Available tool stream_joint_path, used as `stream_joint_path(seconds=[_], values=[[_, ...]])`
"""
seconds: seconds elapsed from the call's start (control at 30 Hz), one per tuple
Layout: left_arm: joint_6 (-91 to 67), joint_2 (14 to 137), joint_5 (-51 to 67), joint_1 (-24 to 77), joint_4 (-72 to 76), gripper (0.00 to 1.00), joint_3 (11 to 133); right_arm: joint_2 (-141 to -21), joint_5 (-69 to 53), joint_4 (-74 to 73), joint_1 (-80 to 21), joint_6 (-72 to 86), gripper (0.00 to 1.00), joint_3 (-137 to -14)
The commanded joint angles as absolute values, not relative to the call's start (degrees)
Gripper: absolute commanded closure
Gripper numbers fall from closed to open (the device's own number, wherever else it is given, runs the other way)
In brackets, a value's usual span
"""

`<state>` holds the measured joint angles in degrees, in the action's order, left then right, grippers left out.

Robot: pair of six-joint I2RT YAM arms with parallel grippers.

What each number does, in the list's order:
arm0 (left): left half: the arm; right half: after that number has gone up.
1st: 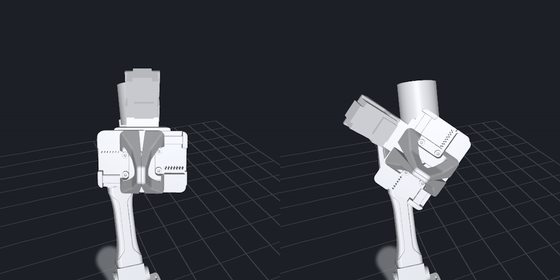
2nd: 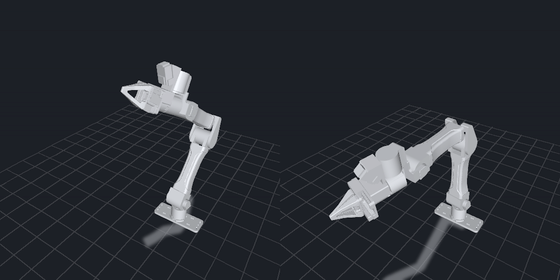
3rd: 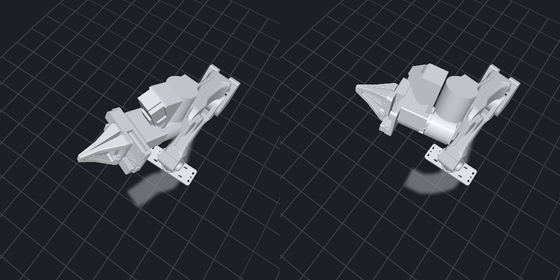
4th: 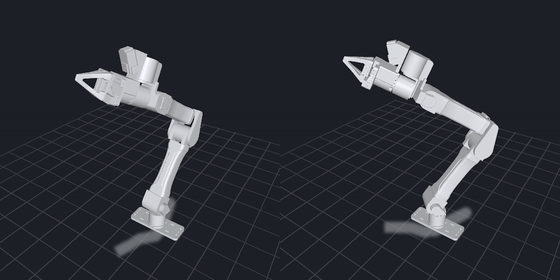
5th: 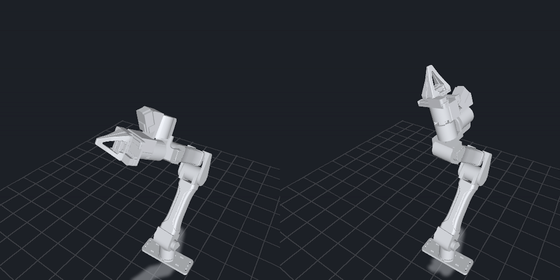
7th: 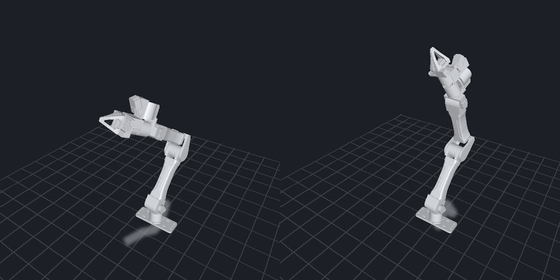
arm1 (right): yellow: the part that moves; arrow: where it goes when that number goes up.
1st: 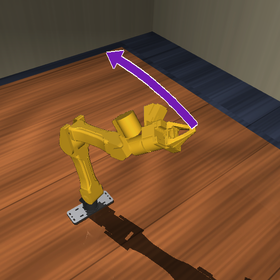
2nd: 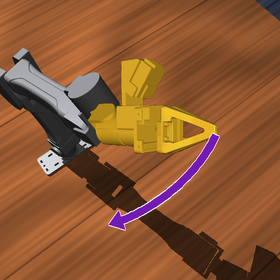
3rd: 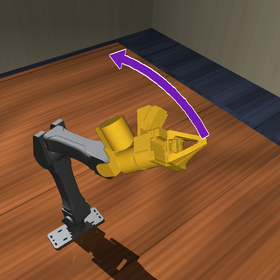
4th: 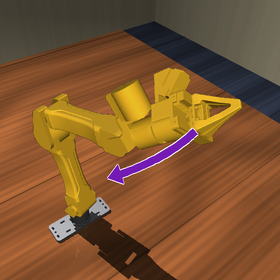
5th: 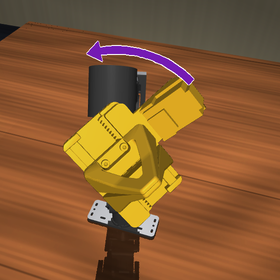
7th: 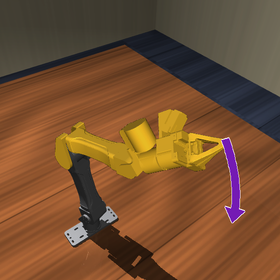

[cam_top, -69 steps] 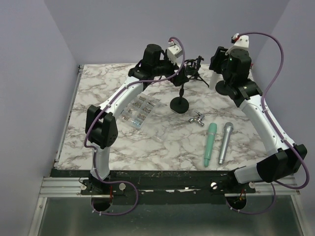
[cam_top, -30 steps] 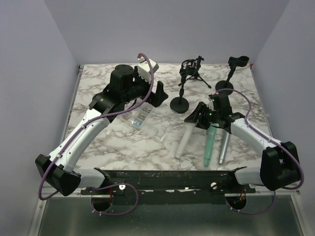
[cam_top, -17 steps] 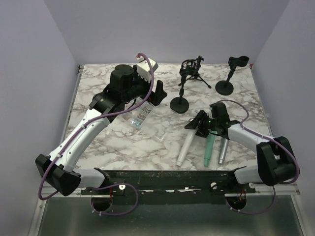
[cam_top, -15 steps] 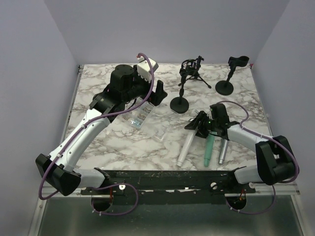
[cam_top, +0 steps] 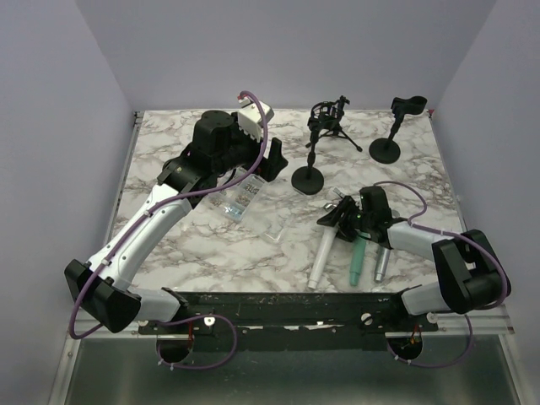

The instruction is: Remove the microphone from the stand

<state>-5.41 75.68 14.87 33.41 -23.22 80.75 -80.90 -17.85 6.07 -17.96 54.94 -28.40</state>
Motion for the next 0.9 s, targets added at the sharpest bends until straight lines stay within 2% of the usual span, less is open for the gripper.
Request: stream_joint_path(seconds=[0.0, 0.43, 0.6, 0.87], values=[[-5.0, 74.9, 13.7, 33.6, -22.4, 0.01, 80.2, -82.7, -14.1, 8.0, -18.3, 54.3, 0.6, -27.0], [-4.9, 75.1, 13.9, 33.6, -22.6, 0.01, 80.3, -78.9, -13.2, 7.3, -18.6, 52.2, 0.37, -25.6], [-4.8, 75.4, 13.9, 33.6, -22.7, 0.01, 80.3, -76.9, -13.1, 6.4, -18.7, 51.8, 0.33, -25.6], [-4.7, 75.8, 13.8, 33.6, -22.7, 0.01, 80.3, -71.9, -11.4, 1.0, -18.8, 49.4, 0.32, -28.9]])
